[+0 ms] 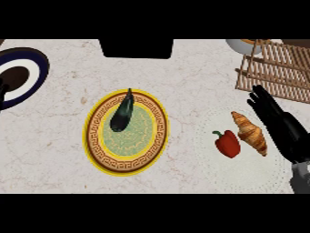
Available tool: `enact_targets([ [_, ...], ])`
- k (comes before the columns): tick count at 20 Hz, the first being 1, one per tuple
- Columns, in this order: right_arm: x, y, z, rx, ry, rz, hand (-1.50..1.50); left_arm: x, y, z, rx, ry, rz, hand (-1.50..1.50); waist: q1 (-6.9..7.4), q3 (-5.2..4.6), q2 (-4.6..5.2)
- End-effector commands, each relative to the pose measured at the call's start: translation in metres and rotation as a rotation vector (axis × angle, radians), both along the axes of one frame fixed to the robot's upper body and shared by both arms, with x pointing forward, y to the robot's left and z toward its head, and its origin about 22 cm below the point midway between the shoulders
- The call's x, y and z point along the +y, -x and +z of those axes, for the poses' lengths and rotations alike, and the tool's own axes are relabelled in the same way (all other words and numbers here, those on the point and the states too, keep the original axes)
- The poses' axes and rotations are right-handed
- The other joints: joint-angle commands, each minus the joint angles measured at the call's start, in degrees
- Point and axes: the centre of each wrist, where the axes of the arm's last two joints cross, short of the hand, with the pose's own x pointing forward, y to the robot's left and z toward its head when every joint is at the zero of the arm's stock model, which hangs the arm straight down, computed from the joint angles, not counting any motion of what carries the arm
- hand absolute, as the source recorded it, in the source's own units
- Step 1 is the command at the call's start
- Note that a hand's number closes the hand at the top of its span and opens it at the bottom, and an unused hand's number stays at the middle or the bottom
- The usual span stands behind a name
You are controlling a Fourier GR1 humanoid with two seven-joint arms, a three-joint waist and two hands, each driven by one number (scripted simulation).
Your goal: Pick the bell pepper from the placemat and place it in the tiered shelf
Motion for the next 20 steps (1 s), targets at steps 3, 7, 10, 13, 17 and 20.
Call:
enact_targets([
  [3, -0.048, -0.012, 0.053, -0.248, 0.159, -0.019, 1.5, -0.012, 0.005, -0.047, 0.275, 0.148, 0.055, 0.0, -1.09, 3.33, 1.81],
  [7, -0.118, -0.01, 0.101, -0.229, 0.719, -0.183, 1.5, -0.017, 0.035, -0.095, 0.541, 0.25, 0.078, 0.0, -2.23, 2.16, 3.69],
  [10, -0.142, -0.007, 0.038, -0.069, 0.452, -0.246, 1.5, -0.04, 0.008, -0.098, 0.655, 0.284, 0.014, 0.0, -0.14, 3.46, 2.84],
  [13, -0.16, -0.02, 0.024, -0.133, 0.376, -0.155, -1.5, -0.056, -0.01, -0.096, 0.671, 0.286, 0.005, 0.0, 1.26, 3.46, 2.31],
  [17, -0.172, -0.004, 0.034, -0.171, 0.42, 0.07, -1.5, -0.058, -0.009, -0.116, 0.683, 0.295, 0.036, 0.0, 0.33, 3.34, 1.88],
  [20, -0.171, -0.01, 0.063, -0.13, 0.471, 0.177, -1.5, -0.049, 0.012, -0.111, 0.692, 0.301, -0.001, 0.0, 0.81, 3.3, 1.57],
])
